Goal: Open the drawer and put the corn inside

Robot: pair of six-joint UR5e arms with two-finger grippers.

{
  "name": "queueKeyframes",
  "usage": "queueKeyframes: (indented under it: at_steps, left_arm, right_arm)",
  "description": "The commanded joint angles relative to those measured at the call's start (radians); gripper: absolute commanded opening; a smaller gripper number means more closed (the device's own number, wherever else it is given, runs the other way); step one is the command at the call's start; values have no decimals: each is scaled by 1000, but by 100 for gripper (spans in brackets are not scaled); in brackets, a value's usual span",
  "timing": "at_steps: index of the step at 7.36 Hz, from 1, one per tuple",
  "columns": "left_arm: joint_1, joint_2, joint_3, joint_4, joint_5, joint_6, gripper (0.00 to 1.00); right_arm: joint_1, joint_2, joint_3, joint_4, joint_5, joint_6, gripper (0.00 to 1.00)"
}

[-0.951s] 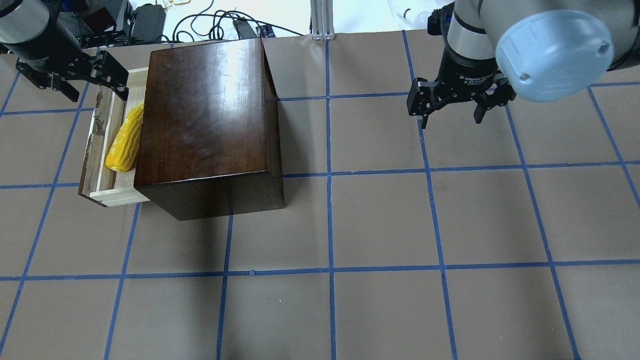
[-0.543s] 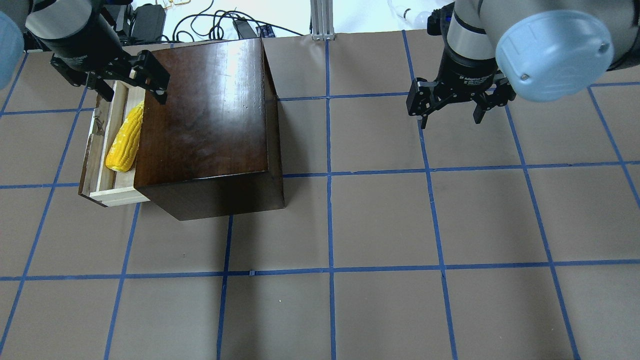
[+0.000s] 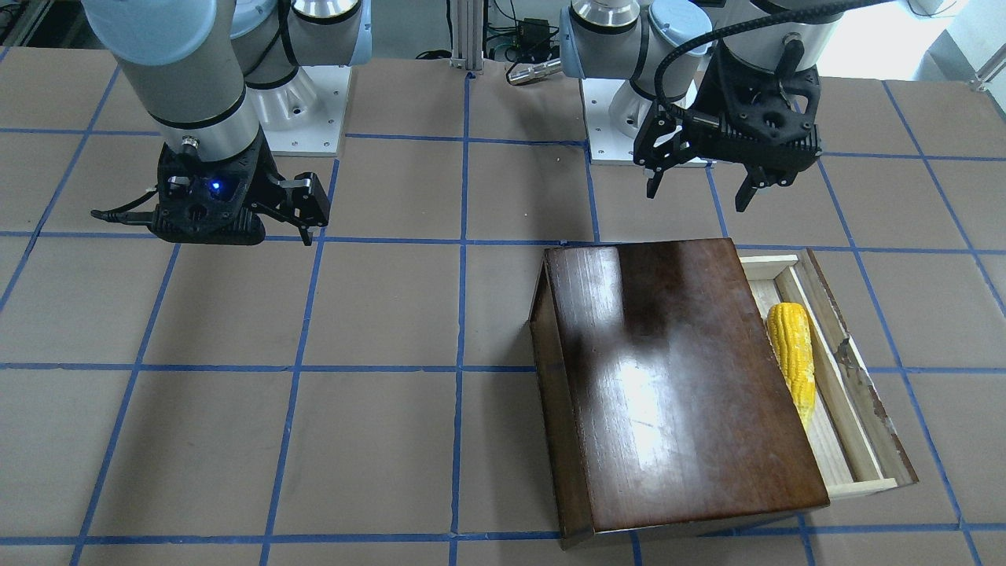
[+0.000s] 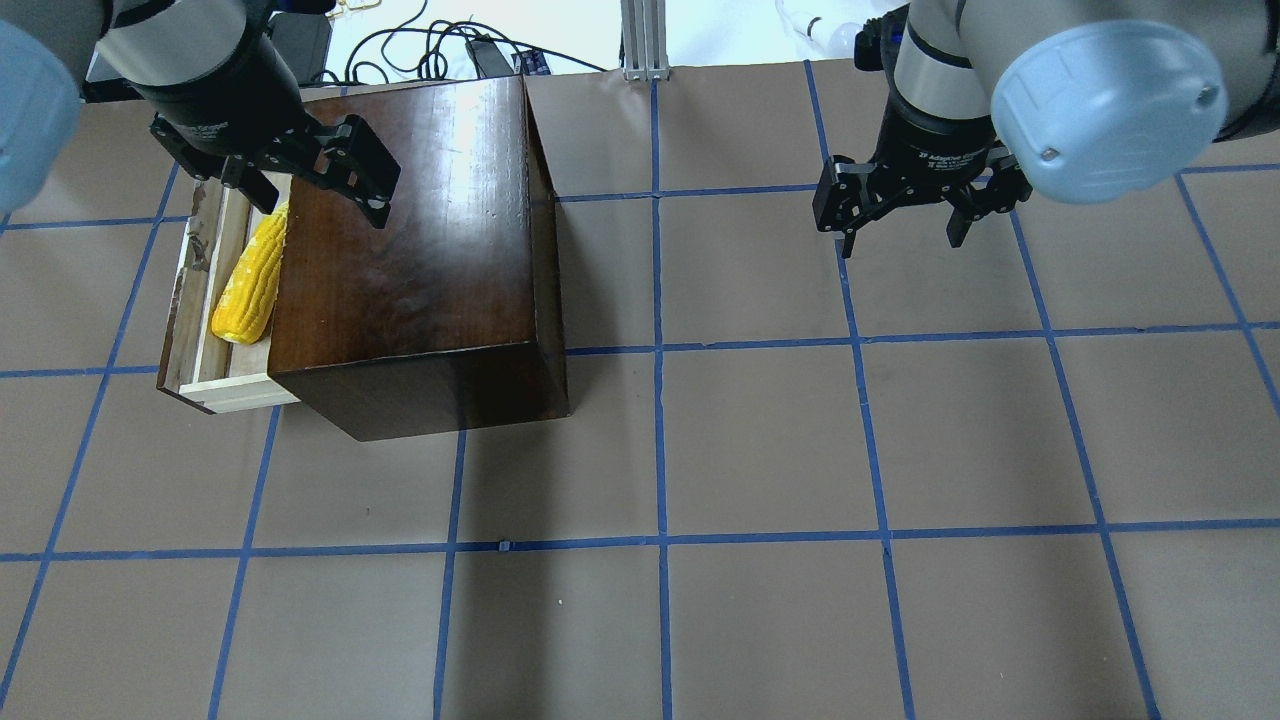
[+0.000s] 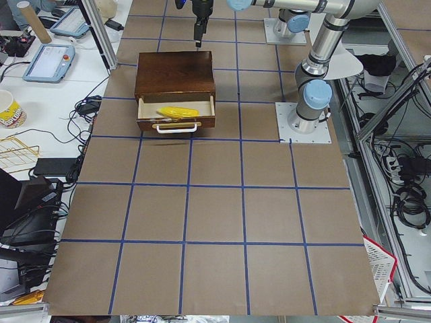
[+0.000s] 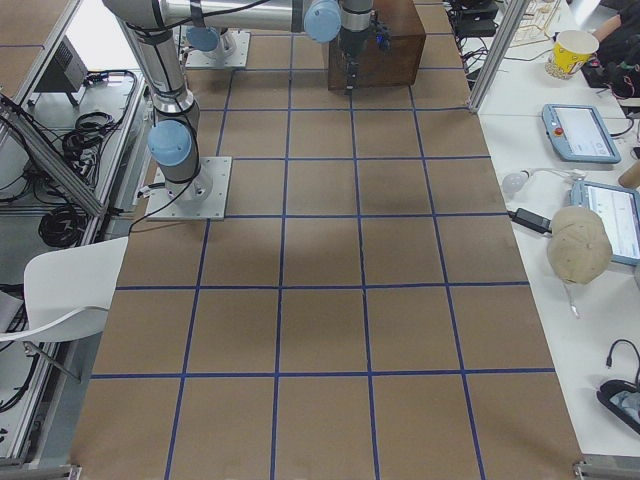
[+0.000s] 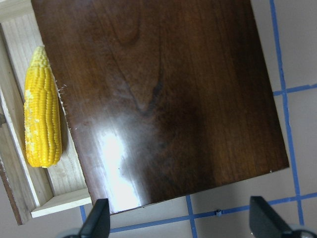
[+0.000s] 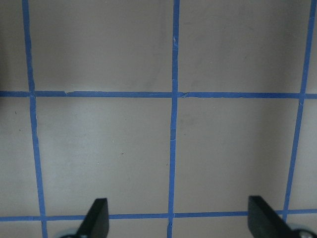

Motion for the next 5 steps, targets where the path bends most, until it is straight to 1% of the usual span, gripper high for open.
queueKeyframes:
  at_steps: [1, 2, 3, 5]
  left_arm:
    - [14, -18, 44, -56, 2, -2, 100]
    - [24, -17, 61, -114, 1, -20, 100]
    - [24, -8, 67, -138, 2, -48, 100]
    - [22, -17, 57, -129, -10, -37, 100]
  right_arm:
    - [0, -1, 0, 0, -2, 0, 100]
    - [0, -1, 0, 0, 0, 0, 100]
    - [0, -1, 0, 0, -2, 0, 100]
    - [0, -1, 0, 0, -2, 0, 100]
